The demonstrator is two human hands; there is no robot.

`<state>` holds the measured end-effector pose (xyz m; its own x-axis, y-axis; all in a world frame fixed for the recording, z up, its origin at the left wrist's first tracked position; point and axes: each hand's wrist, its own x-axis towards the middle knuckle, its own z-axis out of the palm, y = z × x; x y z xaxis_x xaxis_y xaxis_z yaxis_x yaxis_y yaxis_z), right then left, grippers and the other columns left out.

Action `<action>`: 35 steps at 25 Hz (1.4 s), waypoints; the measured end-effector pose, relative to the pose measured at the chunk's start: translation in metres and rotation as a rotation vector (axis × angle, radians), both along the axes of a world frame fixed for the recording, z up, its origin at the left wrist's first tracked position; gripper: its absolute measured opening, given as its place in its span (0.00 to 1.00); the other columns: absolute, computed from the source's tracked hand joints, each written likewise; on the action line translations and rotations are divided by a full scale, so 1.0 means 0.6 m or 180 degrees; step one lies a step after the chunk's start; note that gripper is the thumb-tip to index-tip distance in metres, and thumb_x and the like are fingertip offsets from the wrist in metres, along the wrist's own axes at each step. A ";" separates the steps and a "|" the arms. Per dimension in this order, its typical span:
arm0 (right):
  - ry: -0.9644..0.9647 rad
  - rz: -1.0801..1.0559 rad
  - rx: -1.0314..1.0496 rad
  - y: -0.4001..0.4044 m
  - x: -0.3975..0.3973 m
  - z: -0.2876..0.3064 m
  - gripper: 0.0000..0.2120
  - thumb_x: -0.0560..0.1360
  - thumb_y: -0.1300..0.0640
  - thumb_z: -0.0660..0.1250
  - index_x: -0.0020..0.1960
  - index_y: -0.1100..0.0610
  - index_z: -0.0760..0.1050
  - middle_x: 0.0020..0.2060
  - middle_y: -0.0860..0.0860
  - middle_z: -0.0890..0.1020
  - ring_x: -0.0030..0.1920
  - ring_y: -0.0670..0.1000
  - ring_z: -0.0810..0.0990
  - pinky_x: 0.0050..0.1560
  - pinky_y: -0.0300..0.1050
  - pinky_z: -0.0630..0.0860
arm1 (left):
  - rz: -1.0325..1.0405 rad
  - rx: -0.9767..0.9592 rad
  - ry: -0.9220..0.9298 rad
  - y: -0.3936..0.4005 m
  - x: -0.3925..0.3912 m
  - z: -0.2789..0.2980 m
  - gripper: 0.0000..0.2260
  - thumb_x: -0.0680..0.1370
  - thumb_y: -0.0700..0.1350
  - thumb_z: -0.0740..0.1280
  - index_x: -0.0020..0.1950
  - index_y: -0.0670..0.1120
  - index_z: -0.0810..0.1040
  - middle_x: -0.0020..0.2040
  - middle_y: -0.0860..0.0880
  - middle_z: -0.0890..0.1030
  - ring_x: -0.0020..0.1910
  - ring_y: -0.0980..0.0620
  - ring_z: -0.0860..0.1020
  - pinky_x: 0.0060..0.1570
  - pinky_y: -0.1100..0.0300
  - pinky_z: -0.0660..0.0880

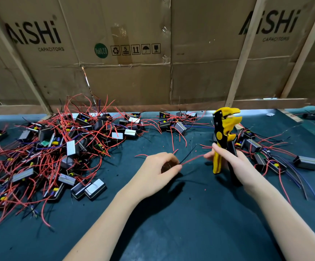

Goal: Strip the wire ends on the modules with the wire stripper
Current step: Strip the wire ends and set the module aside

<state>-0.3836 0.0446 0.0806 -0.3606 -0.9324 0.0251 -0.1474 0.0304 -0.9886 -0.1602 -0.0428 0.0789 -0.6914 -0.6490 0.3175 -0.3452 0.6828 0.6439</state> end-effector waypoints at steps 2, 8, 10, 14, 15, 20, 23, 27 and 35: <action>-0.0035 0.0126 -0.0043 0.000 0.002 -0.002 0.26 0.67 0.37 0.73 0.46 0.61 0.81 0.43 0.53 0.86 0.47 0.53 0.84 0.52 0.48 0.76 | 0.0059 -0.0060 0.0076 0.001 -0.002 -0.003 0.06 0.78 0.47 0.70 0.45 0.46 0.80 0.39 0.52 0.80 0.37 0.56 0.75 0.41 0.62 0.72; 0.1336 -0.0606 -0.0300 -0.006 0.022 -0.016 0.14 0.73 0.46 0.71 0.42 0.57 0.74 0.33 0.54 0.77 0.34 0.47 0.71 0.39 0.40 0.68 | -0.0122 0.0913 0.0739 0.002 -0.003 0.007 0.07 0.80 0.37 0.62 0.48 0.45 0.79 0.40 0.53 0.80 0.37 0.55 0.76 0.41 0.60 0.75; 0.1762 -0.1056 -0.0253 -0.002 0.019 -0.011 0.15 0.72 0.43 0.70 0.40 0.53 0.72 0.30 0.49 0.76 0.32 0.46 0.71 0.36 0.37 0.67 | -0.0208 0.1405 0.1247 0.005 -0.005 0.013 0.08 0.81 0.43 0.60 0.52 0.46 0.78 0.36 0.54 0.76 0.32 0.56 0.71 0.33 0.63 0.69; 0.2819 -0.1549 -0.0040 0.003 0.014 -0.004 0.18 0.73 0.42 0.68 0.40 0.55 0.68 0.34 0.50 0.75 0.38 0.58 0.74 0.38 0.50 0.67 | -0.0264 0.2143 0.1906 0.004 -0.008 0.022 0.11 0.79 0.52 0.58 0.46 0.47 0.74 0.30 0.52 0.68 0.26 0.57 0.60 0.26 0.67 0.57; 0.3031 -0.1596 -0.0021 0.002 0.017 -0.004 0.18 0.73 0.42 0.68 0.41 0.57 0.68 0.35 0.53 0.76 0.40 0.61 0.74 0.40 0.52 0.69 | -0.0354 0.2369 0.2022 0.003 -0.009 0.021 0.08 0.78 0.51 0.59 0.45 0.47 0.72 0.30 0.52 0.68 0.26 0.57 0.60 0.26 0.67 0.57; 0.3315 -0.1588 0.0110 -0.005 0.041 -0.009 0.20 0.73 0.41 0.68 0.44 0.59 0.70 0.39 0.56 0.77 0.44 0.62 0.76 0.44 0.55 0.69 | -0.1342 0.3443 0.2541 -0.002 -0.010 0.008 0.11 0.70 0.43 0.71 0.47 0.44 0.70 0.37 0.48 0.72 0.34 0.53 0.70 0.34 0.63 0.66; 0.3043 -0.1456 0.0207 -0.008 0.044 -0.012 0.21 0.73 0.40 0.67 0.45 0.59 0.70 0.40 0.55 0.77 0.46 0.62 0.76 0.47 0.56 0.72 | -0.1568 0.3750 0.2800 -0.005 -0.008 -0.001 0.18 0.66 0.45 0.78 0.49 0.42 0.74 0.41 0.48 0.74 0.39 0.51 0.75 0.39 0.62 0.71; 0.2737 -0.1388 0.0219 -0.007 0.040 -0.013 0.19 0.73 0.40 0.67 0.45 0.57 0.71 0.41 0.53 0.77 0.47 0.60 0.76 0.50 0.56 0.72 | -0.0928 0.3953 0.3041 -0.011 -0.009 -0.002 0.12 0.71 0.55 0.73 0.36 0.47 0.82 0.33 0.53 0.75 0.29 0.57 0.73 0.32 0.65 0.70; 0.3069 -0.1550 0.0139 -0.012 0.042 -0.016 0.21 0.73 0.40 0.67 0.44 0.58 0.69 0.40 0.54 0.76 0.45 0.62 0.76 0.46 0.55 0.70 | -0.1109 0.4129 0.3023 -0.014 -0.007 0.005 0.18 0.78 0.55 0.54 0.40 0.44 0.75 0.29 0.52 0.61 0.25 0.54 0.54 0.29 0.61 0.53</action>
<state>-0.3583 0.0376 0.0709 -0.5387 -0.7012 0.4669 -0.8254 0.3284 -0.4591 -0.1644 -0.0510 0.0822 -0.7392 -0.6676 0.0888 0.5283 -0.4931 0.6912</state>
